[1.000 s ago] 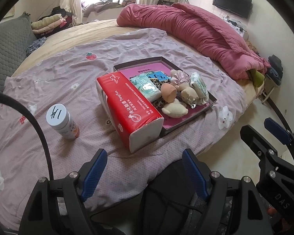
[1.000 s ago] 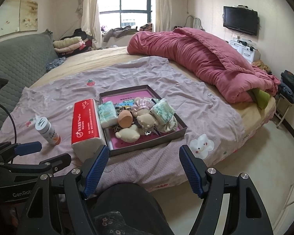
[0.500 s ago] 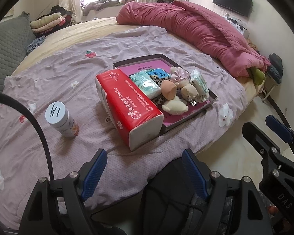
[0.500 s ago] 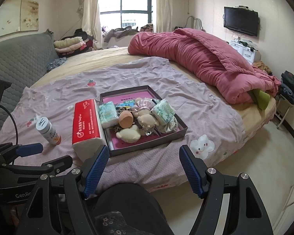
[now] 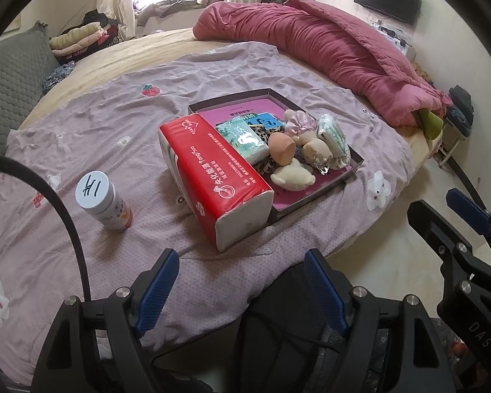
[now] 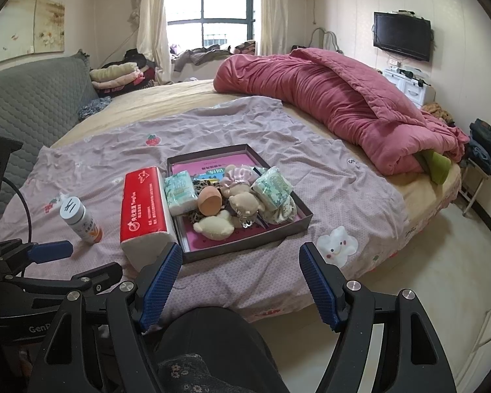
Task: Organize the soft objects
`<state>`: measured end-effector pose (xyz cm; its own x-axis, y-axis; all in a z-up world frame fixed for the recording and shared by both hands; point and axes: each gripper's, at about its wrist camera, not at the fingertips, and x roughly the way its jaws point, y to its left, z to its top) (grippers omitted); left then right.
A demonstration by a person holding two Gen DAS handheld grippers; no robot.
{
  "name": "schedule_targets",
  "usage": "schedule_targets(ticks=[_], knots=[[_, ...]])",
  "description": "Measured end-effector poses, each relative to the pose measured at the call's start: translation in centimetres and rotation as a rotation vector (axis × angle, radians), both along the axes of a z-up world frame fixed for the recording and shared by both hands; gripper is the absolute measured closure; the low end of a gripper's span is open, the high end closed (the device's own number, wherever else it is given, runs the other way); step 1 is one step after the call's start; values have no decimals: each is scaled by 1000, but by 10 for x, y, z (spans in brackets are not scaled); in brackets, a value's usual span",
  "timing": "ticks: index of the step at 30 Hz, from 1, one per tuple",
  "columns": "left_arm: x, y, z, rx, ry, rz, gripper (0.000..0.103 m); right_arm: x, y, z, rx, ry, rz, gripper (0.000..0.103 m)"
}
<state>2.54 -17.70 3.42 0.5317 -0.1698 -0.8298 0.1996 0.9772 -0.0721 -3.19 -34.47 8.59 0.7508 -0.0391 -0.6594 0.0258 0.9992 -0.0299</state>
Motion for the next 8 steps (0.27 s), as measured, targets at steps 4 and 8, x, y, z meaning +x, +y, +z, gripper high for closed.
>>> schedule_targets(ticks=[4,8], knots=[[1,1,-1,5,3,1,25,1,0,0,3,2,0,28],[2,1,-3,6,6,-2,25,3,0,-1,5,8,-3,28]])
